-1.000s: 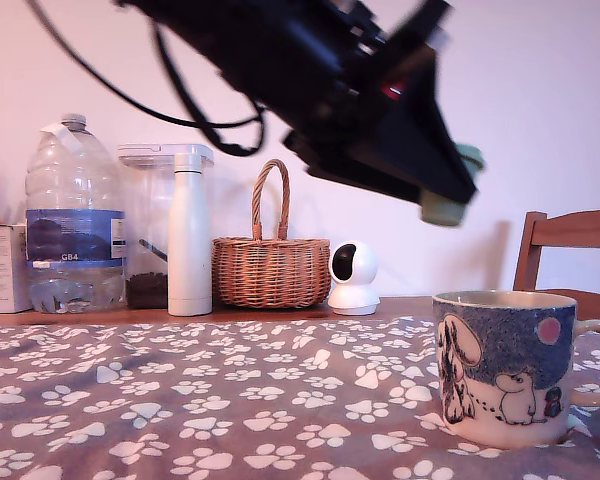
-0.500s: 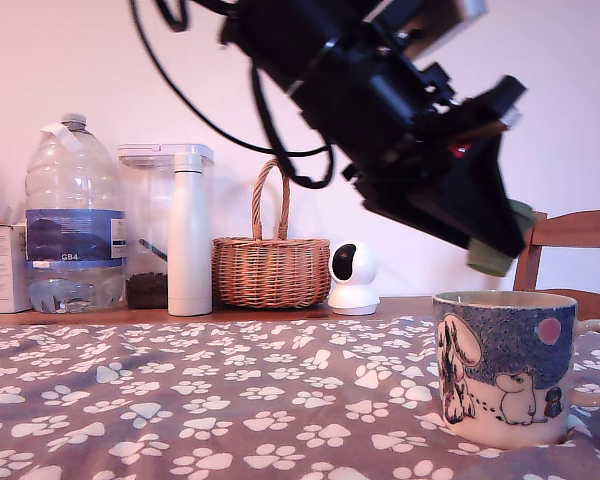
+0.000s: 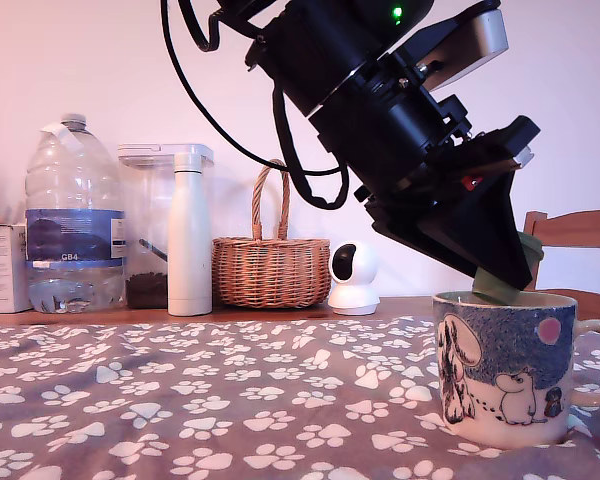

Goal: Pick up the coffee capsules from the table one by one and drop them inside the nearest coffee cup

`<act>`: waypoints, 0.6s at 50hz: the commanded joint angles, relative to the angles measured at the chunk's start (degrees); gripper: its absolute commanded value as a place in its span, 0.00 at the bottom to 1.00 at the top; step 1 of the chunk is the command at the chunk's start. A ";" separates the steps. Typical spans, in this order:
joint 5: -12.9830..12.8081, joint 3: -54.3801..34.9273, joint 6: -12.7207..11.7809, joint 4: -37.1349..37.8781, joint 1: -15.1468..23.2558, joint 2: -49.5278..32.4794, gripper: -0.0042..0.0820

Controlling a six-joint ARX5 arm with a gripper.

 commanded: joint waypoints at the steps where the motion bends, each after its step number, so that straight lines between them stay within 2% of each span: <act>1: 0.04 0.09 0.42 0.37 -0.28 1.36 0.14; 12: 0.04 0.09 1.57 0.42 -0.28 1.36 0.14; 15: 0.04 0.09 1.75 0.57 -0.28 1.36 0.19; 17: 0.04 0.09 1.73 0.66 -0.28 1.36 0.25; 25: 0.04 0.09 1.68 0.83 -0.26 1.36 0.70; 28: 0.04 0.09 1.68 0.83 -0.22 1.36 0.76; 30: 0.04 0.09 1.66 0.83 -0.22 1.36 0.76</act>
